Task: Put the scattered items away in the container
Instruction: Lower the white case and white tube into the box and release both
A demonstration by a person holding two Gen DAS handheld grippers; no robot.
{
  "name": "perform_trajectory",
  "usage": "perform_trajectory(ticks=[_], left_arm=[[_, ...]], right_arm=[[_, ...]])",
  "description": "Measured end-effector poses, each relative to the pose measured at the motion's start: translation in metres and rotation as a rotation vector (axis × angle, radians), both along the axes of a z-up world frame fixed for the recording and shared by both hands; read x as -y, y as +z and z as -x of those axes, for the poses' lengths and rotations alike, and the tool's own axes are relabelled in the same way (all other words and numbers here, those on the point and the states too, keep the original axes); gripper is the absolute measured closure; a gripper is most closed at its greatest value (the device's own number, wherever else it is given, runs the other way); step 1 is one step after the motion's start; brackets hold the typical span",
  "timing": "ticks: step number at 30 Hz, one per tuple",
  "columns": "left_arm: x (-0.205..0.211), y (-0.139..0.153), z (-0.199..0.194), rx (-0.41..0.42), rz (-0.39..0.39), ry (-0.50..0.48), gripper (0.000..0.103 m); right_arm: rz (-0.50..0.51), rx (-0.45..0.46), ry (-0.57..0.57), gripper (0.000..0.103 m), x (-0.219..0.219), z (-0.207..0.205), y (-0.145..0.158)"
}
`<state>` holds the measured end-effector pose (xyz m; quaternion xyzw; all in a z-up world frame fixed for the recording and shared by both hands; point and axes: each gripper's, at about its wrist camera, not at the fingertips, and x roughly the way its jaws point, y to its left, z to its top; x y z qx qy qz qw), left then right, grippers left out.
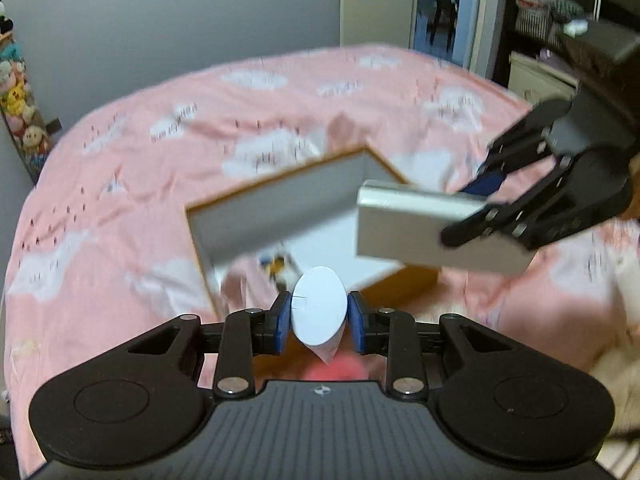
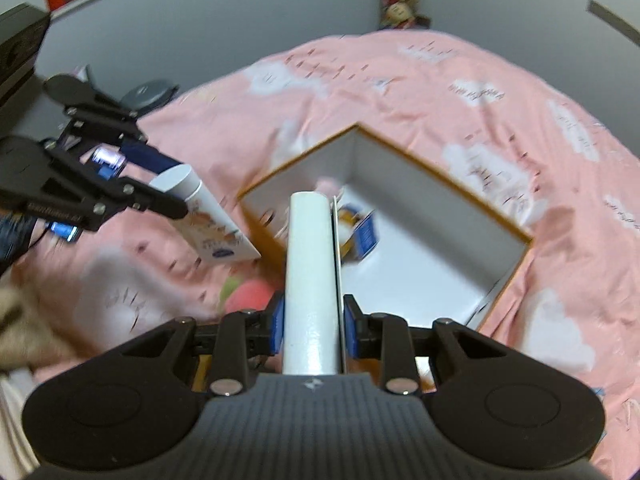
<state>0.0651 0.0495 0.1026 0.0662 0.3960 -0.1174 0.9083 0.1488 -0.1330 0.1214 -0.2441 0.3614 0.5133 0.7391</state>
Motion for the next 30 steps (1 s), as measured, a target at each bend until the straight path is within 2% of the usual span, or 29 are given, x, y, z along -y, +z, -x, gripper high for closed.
perform_trajectory(ticks=[4,9,13,18,23,26,30], left_arm=[[0.008,0.007,-0.026,0.086,0.021,0.026,0.069],[0.023,-0.017,-0.060,0.155,-0.006,0.036,0.069],[0.031,-0.050,-0.086,0.150,-0.012,0.036,0.069],[0.035,-0.087,-0.106,0.140,-0.055,0.027,0.069],[0.039,-0.109,-0.111,0.141,-0.081,-0.007,0.069],[0.047,-0.120,-0.106,0.157,-0.144,-0.053,0.069],[0.051,-0.134,-0.104,0.130,-0.184,-0.102,0.069]], right_arm=[[-0.055,0.012,-0.077,0.071,-0.011,-0.023,0.003],[-0.091,-0.024,-0.211,0.071,-0.025,-0.062,-0.012],[-0.090,-0.076,-0.328,0.071,-0.033,-0.093,-0.038],[-0.052,-0.127,-0.399,0.071,-0.046,-0.120,-0.074],[-0.016,-0.178,-0.435,0.071,-0.056,-0.135,-0.104],[-0.004,-0.216,-0.446,0.071,-0.058,-0.138,-0.119],[0.008,-0.244,-0.455,0.071,-0.058,-0.138,-0.129]])
